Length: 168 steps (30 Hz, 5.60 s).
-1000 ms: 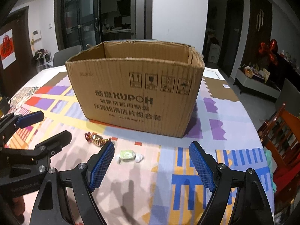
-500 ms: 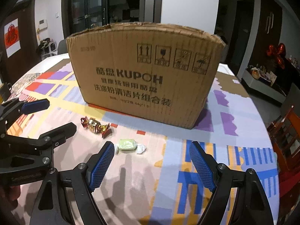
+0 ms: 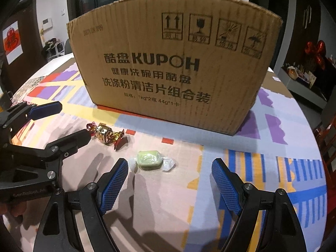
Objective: Organize snacks
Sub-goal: 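Grasp the gold-wrapped candy with the left tool while the right tool grasps the green candy, then lift the gold candy and green candy and carry both over the box, then lower both candies into the box and open both tools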
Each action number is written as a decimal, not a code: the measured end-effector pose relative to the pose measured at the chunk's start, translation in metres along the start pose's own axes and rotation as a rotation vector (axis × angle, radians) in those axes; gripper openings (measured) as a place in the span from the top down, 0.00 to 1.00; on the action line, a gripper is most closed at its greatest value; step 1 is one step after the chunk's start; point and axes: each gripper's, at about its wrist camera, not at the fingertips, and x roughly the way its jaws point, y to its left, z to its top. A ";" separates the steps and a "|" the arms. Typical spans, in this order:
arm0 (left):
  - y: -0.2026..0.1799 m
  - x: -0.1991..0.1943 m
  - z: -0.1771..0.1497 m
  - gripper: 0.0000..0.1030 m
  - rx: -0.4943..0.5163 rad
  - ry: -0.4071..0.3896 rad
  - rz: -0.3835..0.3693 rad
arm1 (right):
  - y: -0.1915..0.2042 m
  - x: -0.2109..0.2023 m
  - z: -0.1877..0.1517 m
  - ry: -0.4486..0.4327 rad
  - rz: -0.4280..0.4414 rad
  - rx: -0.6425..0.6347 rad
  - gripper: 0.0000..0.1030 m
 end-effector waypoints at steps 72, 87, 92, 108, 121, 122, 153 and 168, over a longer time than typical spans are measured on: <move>-0.030 -0.012 0.018 0.82 -0.036 0.031 -0.092 | -0.016 -0.024 0.007 -0.057 0.012 0.023 0.72; -0.033 -0.061 0.027 0.82 -0.058 -0.020 -0.056 | -0.017 -0.080 0.018 -0.160 0.011 0.023 0.72; -0.028 -0.078 0.033 0.82 -0.078 -0.035 -0.036 | -0.016 -0.100 0.026 -0.203 0.009 0.021 0.72; -0.028 -0.109 0.062 0.81 -0.102 -0.084 0.006 | -0.016 -0.146 0.056 -0.311 0.004 0.018 0.72; -0.027 -0.125 0.092 0.81 -0.110 -0.137 0.039 | -0.023 -0.171 0.081 -0.380 -0.006 0.027 0.72; -0.026 -0.126 0.096 0.81 -0.111 -0.144 0.043 | -0.023 -0.173 0.084 -0.387 -0.006 0.028 0.72; 0.003 -0.071 0.156 0.81 -0.133 -0.155 0.067 | -0.035 -0.129 0.152 -0.393 -0.010 0.051 0.72; 0.017 -0.049 0.154 0.54 -0.169 -0.118 0.089 | -0.035 -0.091 0.166 -0.337 -0.001 0.051 0.55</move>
